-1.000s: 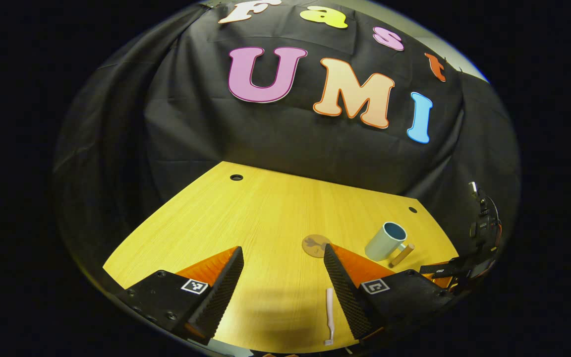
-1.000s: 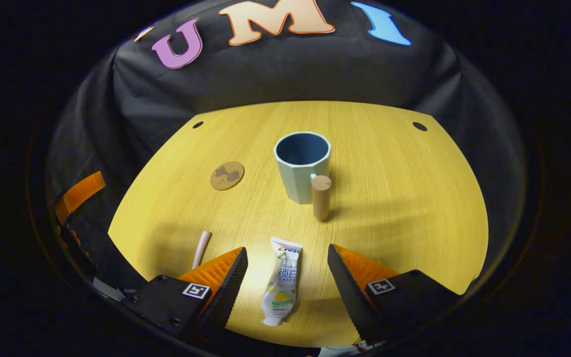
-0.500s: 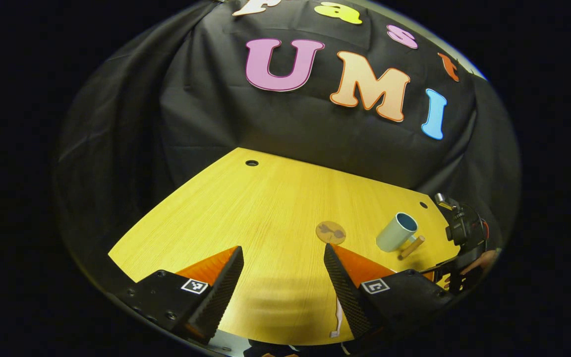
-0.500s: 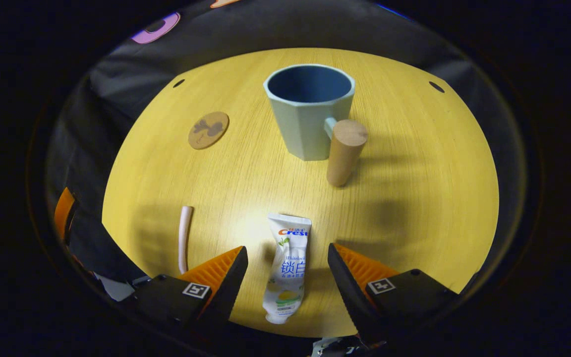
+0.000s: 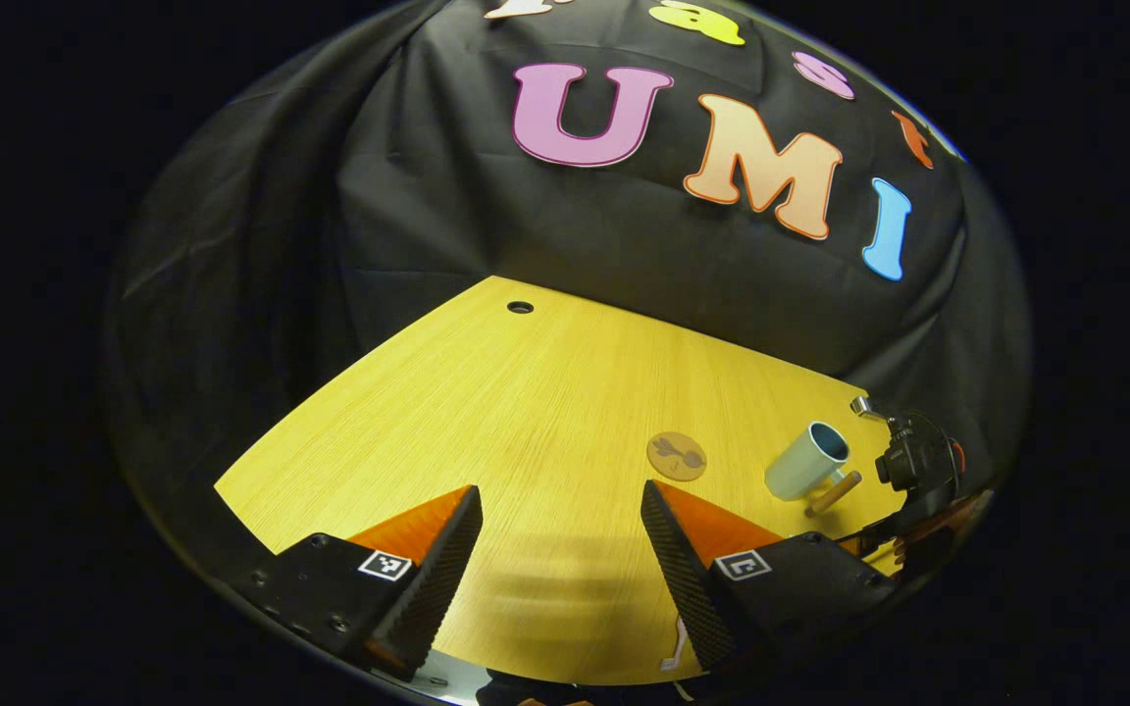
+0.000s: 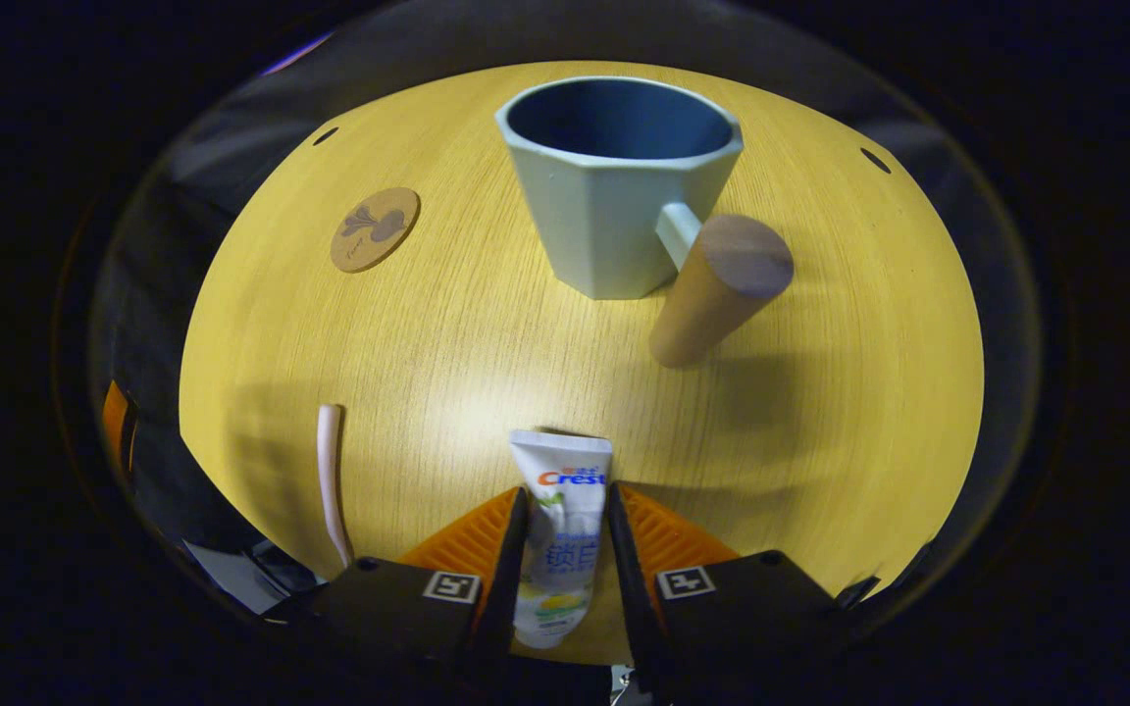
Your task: Put the toothbrush and toothpaste on the desktop into the cup, then pick up the cup and place it on the coaster on the desktop.
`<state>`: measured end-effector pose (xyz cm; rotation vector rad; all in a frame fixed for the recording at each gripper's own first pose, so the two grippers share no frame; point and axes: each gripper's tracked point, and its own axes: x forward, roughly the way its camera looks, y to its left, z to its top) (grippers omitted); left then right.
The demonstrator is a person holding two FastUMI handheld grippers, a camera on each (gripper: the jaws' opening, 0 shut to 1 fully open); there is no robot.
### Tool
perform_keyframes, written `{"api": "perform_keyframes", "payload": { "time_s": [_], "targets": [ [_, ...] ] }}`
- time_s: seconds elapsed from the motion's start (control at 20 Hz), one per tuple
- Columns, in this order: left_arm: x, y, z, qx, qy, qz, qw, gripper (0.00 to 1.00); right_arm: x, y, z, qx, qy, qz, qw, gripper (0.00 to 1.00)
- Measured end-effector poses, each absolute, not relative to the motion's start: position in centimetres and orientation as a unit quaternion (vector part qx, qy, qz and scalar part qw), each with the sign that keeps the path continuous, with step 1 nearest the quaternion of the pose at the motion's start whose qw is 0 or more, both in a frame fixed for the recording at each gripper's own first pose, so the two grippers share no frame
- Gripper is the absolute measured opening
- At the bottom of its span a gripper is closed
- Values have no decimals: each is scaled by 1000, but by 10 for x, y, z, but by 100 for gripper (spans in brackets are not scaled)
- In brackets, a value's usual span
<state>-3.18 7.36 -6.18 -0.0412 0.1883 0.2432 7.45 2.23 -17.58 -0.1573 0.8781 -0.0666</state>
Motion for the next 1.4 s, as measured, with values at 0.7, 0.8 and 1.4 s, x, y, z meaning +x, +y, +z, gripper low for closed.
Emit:
{"api": "perform_keyframes", "payload": {
  "time_s": [0.7, 0.8, 1.4],
  "targets": [
    [-13, 40, -121, -20, 233, 75, 969, 95, 55, 19, -164, -39, 376, -1, 926, 16],
    [-8, 24, -130, -24, 262, 61, 963, 95, 45, 9, -159, -29, 362, -10, 932, 16],
    [15, -34, -205, 34, 447, 8, 894, 89, -22, -53, -151, 50, 310, -67, 947, 16]
  ]
}}
